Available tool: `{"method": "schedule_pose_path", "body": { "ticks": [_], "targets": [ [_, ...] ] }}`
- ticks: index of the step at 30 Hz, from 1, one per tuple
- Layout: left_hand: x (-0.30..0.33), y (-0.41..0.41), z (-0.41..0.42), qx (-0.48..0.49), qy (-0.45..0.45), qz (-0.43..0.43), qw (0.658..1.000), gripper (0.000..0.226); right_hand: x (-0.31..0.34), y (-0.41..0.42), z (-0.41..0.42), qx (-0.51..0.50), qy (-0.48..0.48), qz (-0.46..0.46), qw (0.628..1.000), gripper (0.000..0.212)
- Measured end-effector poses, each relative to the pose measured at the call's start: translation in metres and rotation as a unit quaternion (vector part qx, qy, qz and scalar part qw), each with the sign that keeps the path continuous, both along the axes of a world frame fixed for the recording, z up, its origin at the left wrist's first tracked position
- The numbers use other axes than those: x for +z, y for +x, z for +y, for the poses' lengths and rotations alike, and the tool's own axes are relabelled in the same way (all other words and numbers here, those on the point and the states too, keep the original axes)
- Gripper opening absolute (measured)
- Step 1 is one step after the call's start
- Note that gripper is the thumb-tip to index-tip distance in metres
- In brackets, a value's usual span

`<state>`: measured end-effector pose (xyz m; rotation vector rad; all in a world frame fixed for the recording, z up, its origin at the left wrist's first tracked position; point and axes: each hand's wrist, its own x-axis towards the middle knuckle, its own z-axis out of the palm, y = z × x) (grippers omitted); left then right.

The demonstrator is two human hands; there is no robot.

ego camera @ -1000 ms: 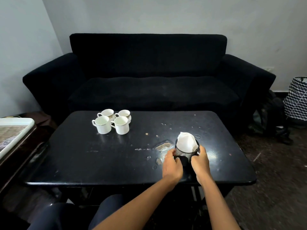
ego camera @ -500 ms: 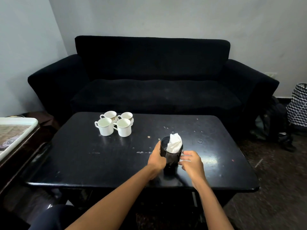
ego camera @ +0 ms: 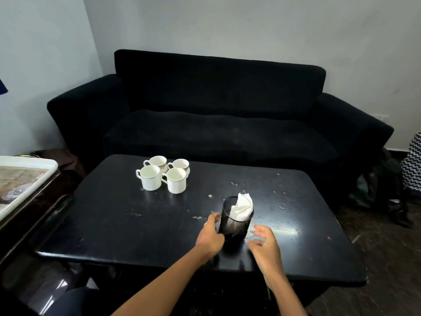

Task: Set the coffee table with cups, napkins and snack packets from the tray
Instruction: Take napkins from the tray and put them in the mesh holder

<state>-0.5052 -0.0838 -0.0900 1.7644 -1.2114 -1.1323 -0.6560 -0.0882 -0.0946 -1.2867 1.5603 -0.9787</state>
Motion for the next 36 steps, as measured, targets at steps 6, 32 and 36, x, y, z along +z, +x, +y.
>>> {"method": "schedule_pose_path", "body": {
  "ticks": [6,32,36],
  "targets": [
    [-0.014,0.011,0.005,-0.055,-0.035,-0.166,0.984,0.063,-0.017,0.019,-0.001,0.045,-0.027,0.060,0.997,0.067],
    [-0.060,0.083,-0.003,0.126,-0.127,-0.392,0.902,0.052,-0.042,0.150,-0.123,-0.059,-0.150,0.089,0.983,0.075],
    [-0.057,0.084,-0.003,0.107,-0.103,-0.382,0.912,0.052,-0.045,0.162,-0.146,-0.069,-0.161,0.098,0.980,0.074]
  ]
}}
